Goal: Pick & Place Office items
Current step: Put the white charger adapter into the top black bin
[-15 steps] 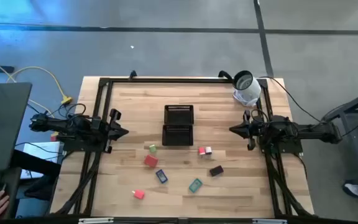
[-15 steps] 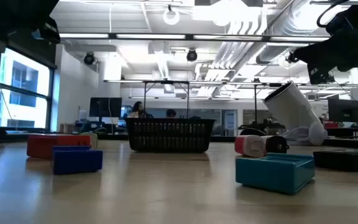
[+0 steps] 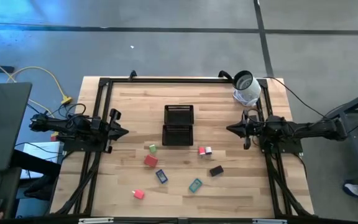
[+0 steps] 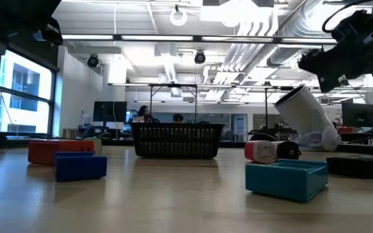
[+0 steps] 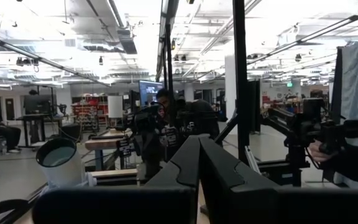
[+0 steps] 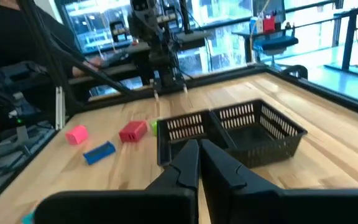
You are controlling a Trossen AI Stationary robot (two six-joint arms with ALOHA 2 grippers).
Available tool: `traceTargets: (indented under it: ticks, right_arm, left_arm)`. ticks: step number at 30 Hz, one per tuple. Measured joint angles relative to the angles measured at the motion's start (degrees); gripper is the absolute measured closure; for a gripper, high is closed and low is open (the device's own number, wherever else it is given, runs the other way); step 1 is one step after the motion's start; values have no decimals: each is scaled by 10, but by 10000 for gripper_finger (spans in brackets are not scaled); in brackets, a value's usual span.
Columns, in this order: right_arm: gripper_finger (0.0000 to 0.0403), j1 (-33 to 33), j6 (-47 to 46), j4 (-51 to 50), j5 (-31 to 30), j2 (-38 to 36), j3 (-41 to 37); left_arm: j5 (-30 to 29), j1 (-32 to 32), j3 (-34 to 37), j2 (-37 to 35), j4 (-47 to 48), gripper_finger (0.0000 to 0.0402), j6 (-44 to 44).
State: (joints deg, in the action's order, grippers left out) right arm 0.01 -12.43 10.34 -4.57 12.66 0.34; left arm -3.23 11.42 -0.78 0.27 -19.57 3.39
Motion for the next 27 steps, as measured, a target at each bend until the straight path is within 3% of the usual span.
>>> traceTargets:
  ticks: [6,14,18,22,27]
  right_arm:
    - [400,0,-14,100,-24,69,0]
    - [400,0,-15,261,21,159,1]
    - [397,0,-15,264,36,195,22]
    - [361,0,-16,268,61,241,65]
    - [280,0,-48,227,81,306,131]
  left_arm:
    - [-3,0,0,0,0,401,9]
    - [18,0,0,0,-17,401,8]
    - [39,0,0,0,-47,401,10]
    - [39,0,0,2,-45,401,9]
    - [33,0,0,20,-45,401,7]
